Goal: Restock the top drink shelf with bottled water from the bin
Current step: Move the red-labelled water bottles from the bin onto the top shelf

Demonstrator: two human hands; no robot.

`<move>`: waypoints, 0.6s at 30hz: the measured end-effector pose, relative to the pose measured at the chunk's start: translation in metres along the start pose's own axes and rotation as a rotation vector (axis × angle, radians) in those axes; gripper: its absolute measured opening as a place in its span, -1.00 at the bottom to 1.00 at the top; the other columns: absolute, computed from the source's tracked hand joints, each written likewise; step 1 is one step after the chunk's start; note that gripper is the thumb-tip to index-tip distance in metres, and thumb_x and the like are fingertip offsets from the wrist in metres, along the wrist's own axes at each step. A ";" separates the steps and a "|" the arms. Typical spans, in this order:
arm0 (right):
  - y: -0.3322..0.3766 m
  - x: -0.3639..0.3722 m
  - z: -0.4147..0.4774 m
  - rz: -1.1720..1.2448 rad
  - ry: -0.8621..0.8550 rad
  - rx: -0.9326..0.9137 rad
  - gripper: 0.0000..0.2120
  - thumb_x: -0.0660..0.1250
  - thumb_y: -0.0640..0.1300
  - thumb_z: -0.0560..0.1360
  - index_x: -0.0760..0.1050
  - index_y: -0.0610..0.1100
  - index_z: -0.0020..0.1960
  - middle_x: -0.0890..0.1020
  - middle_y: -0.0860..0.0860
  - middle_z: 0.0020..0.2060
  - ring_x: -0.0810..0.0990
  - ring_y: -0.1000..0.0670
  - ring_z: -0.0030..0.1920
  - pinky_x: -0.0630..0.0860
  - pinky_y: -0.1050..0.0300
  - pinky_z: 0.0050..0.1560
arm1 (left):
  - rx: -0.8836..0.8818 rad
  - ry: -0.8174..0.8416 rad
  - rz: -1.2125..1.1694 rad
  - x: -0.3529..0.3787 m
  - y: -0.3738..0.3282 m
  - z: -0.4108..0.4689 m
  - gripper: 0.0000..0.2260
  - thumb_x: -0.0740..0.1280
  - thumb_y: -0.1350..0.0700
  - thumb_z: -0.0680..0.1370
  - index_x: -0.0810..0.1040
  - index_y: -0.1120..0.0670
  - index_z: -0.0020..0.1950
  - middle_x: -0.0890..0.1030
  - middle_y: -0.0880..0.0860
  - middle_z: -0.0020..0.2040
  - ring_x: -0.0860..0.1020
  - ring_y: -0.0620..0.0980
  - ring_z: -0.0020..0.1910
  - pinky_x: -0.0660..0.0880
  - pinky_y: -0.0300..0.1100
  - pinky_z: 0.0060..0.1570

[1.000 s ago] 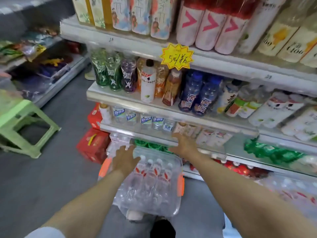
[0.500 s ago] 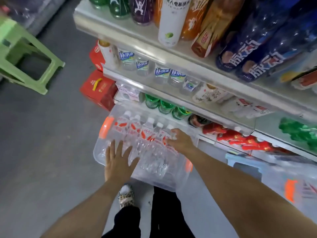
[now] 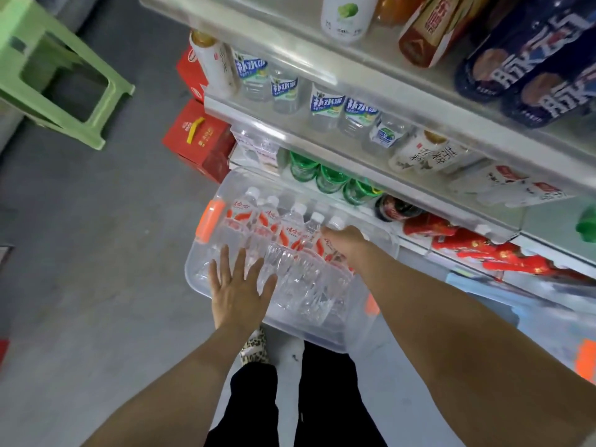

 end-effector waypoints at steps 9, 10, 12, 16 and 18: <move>0.008 0.034 0.001 0.309 0.089 -0.019 -0.30 0.55 0.10 0.45 0.39 -0.21 0.43 0.72 -0.08 -0.09 0.73 -0.09 -0.07 0.64 -0.12 0.13 | 0.009 -0.013 0.006 0.000 0.000 0.000 -0.28 -0.34 -0.39 0.55 0.30 -0.20 0.54 0.07 -0.01 0.63 -0.35 0.10 0.57 -0.38 0.15 0.50; 0.007 0.035 0.000 0.333 0.093 -0.027 -0.27 0.55 0.11 0.45 0.36 -0.18 0.46 0.71 -0.06 -0.06 0.73 -0.06 -0.11 0.65 -0.11 0.07 | 0.016 -0.008 0.003 0.000 0.000 -0.001 -0.28 -0.34 -0.39 0.55 0.29 -0.20 0.54 0.06 -0.01 0.63 -0.35 0.10 0.57 -0.39 0.14 0.50; 0.002 0.038 -0.004 0.396 0.106 -0.021 -0.26 0.52 0.13 0.47 0.29 -0.09 0.51 0.66 -0.02 0.00 0.70 -0.04 -0.12 0.65 -0.07 -0.02 | 0.032 0.014 0.013 0.000 -0.001 -0.001 -0.26 -0.38 -0.39 0.53 0.24 -0.20 0.56 0.02 -0.01 0.64 -0.36 0.10 0.56 -0.42 0.13 0.49; -0.001 0.042 -0.011 0.551 0.143 -0.018 -0.32 0.50 0.08 0.50 0.32 -0.04 0.51 0.70 -0.11 0.09 0.68 -0.18 0.08 0.60 -0.19 0.21 | 0.034 0.054 -0.061 -0.006 -0.001 -0.001 -0.21 -0.42 -0.40 0.50 0.20 -0.16 0.58 0.01 -0.02 0.64 -0.32 0.09 0.58 -0.42 0.10 0.49; 0.004 0.042 -0.020 0.584 0.143 -0.047 -0.36 0.51 0.03 0.51 0.32 -0.04 0.49 0.71 -0.11 0.06 0.70 -0.12 0.05 0.60 -0.15 0.21 | 0.042 0.090 -0.105 -0.011 -0.002 -0.002 -0.20 -0.39 -0.40 0.48 0.18 -0.14 0.59 0.00 -0.01 0.64 -0.27 0.08 0.60 -0.38 0.11 0.51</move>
Point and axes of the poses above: each hand's wrist, its own z-axis towards the middle knuckle, its own x-axis out of the palm, y = z × x, the point moved 8 cm from there along z, towards the middle knuckle
